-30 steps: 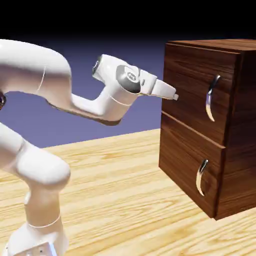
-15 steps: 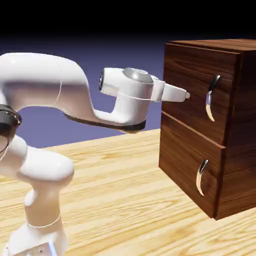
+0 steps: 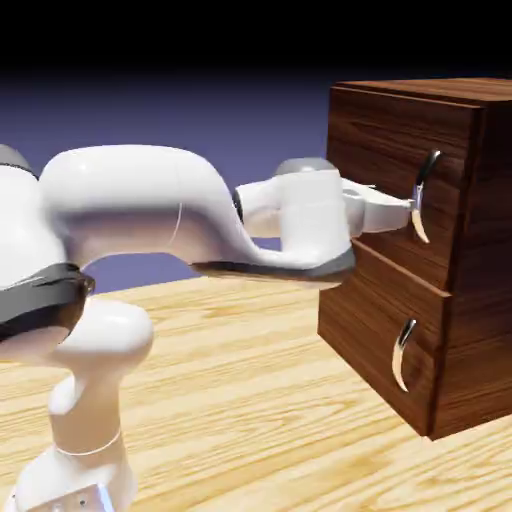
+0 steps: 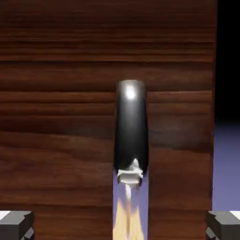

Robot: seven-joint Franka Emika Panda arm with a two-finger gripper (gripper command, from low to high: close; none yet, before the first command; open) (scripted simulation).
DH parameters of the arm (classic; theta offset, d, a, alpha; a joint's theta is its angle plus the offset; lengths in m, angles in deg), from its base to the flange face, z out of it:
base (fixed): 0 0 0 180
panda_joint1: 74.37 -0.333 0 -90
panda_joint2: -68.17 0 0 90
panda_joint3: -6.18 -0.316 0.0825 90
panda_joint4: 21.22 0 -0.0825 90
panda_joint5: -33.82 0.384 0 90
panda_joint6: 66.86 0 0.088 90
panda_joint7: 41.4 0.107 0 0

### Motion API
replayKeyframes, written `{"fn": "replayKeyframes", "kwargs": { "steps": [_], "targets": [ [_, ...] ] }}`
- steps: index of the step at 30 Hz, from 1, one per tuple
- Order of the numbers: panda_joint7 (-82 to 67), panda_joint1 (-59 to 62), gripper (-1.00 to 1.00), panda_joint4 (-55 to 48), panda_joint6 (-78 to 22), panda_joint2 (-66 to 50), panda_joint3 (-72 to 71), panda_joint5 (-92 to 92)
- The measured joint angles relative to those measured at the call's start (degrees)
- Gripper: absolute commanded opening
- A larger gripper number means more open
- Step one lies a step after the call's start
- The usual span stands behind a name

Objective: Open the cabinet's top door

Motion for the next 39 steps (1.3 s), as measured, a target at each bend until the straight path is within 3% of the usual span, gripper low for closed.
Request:
{"fn": "replayKeyframes", "kwargs": {
  "steps": [7,8,24,39],
  "targets": [
    [1.04,-10.70,0.00,-8.22,-0.49,-3.10,7.35,-1.54],
    [1.06,-10.95,-1.00,-8.41,-0.50,-3.18,7.52,-1.57],
    [0.86,17.41,-1.00,12.76,-15.52,-5.88,-19.29,16.54],
    [0.61,41.43,-1.00,24.34,-21.98,-2.87,-50.43,40.07]
  ]
}}
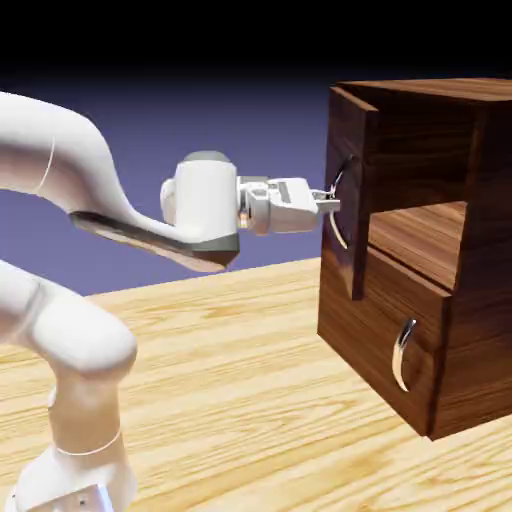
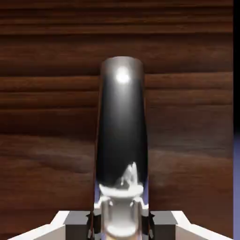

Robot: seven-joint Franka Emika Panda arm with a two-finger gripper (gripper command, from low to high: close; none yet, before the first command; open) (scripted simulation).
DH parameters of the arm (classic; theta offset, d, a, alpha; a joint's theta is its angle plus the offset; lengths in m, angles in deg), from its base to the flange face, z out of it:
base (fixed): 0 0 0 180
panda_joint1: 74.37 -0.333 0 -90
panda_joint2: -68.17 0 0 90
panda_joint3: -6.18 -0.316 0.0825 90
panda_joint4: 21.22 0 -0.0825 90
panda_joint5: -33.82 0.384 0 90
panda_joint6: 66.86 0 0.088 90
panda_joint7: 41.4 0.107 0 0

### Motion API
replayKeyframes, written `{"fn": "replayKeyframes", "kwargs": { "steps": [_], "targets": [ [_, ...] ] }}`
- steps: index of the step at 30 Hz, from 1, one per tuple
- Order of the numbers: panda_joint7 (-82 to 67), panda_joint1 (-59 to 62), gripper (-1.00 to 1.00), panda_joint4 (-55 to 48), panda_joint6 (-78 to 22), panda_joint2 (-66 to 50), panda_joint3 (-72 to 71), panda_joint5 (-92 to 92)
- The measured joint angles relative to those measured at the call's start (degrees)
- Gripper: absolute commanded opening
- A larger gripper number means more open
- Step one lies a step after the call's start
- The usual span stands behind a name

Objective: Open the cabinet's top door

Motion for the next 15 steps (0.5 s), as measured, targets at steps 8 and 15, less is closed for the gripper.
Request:
{"fn": "replayKeyframes", "kwargs": {
  "steps": [8,15],
  "targets": [
    [-0.97,12.42,-1.00,2.76,1.47,3.51,-16.61,13.72],
    [-2.72,22.66,-1.00,3.93,5.53,7.80,-28.68,24.57]
  ]
}}
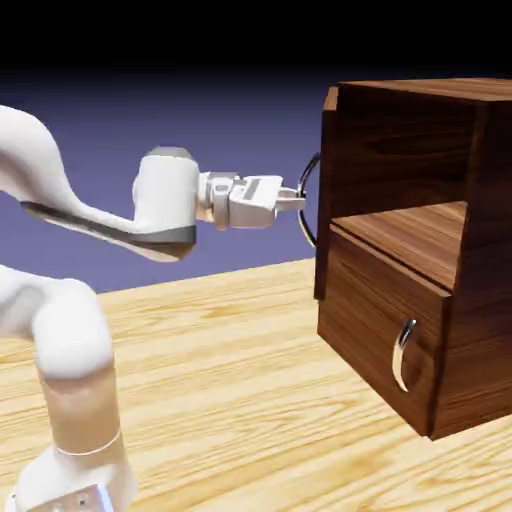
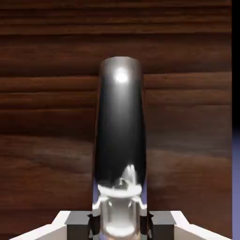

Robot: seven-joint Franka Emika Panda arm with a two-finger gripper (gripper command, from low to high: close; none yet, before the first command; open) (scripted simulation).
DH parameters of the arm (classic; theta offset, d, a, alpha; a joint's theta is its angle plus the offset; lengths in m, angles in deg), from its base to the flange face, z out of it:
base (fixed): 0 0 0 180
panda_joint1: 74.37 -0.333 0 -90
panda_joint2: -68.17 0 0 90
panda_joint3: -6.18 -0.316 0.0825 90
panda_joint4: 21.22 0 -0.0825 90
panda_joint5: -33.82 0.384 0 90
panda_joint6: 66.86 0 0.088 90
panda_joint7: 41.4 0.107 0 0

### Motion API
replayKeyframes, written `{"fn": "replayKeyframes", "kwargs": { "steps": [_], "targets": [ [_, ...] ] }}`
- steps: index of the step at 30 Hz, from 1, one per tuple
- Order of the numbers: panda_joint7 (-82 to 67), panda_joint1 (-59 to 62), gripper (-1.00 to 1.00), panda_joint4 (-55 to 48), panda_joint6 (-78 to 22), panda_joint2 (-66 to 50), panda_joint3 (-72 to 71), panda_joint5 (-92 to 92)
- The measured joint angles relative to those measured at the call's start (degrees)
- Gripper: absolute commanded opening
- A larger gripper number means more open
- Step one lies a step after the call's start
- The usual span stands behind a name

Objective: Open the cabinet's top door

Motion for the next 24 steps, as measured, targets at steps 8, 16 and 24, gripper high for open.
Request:
{"fn": "replayKeyframes", "kwargs": {
  "steps": [8,16,24],
  "targets": [
    [-8.60,-4.99,-1.00,1.24,-13.09,3.99,-10.40,19.94],
    [-12.22,-7.14,-1.00,-5.09,-32.26,1.07,-25.68,38.84],
    [-12.27,0.79,-1.00,-18.94,-51.14,-5.92,-42.28,51.67]
  ]
}}
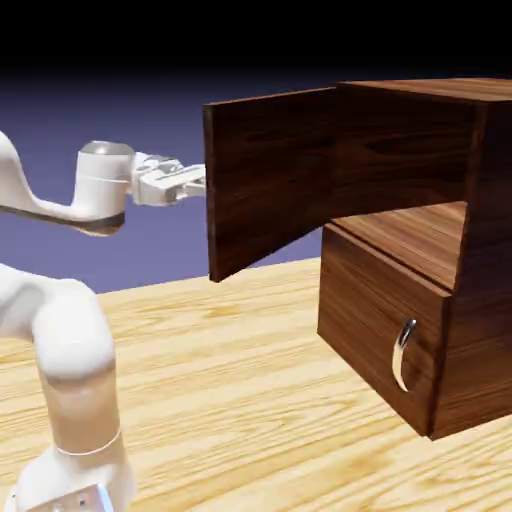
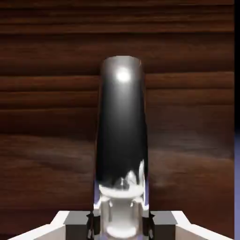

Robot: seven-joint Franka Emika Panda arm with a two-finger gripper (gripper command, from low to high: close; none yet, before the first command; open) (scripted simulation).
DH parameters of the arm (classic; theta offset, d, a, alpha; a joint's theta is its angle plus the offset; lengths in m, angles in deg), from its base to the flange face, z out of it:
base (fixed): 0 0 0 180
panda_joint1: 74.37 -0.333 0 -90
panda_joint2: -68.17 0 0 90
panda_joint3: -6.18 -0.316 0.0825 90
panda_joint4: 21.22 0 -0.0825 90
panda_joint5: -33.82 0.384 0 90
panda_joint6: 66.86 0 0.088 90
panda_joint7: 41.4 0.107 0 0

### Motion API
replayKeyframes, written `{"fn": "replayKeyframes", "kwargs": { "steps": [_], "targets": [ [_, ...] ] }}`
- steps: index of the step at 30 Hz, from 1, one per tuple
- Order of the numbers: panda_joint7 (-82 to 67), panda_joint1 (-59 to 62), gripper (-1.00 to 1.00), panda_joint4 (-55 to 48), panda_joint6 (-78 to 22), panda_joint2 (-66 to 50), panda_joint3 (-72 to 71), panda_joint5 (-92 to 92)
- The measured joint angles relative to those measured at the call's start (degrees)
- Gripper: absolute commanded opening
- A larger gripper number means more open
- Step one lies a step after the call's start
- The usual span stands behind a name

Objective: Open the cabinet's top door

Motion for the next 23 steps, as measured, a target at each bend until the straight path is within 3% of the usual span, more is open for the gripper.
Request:
{"fn": "replayKeyframes", "kwargs": {
  "steps": [10,23],
  "targets": [
    [-0.85,19.63,-1.00,-20.19,-17.96,-3.40,-19.63,9.49],
    [-7.58,45.11,-1.00,-46.77,-35.10,4.62,-35.37,17.64]
  ]
}}
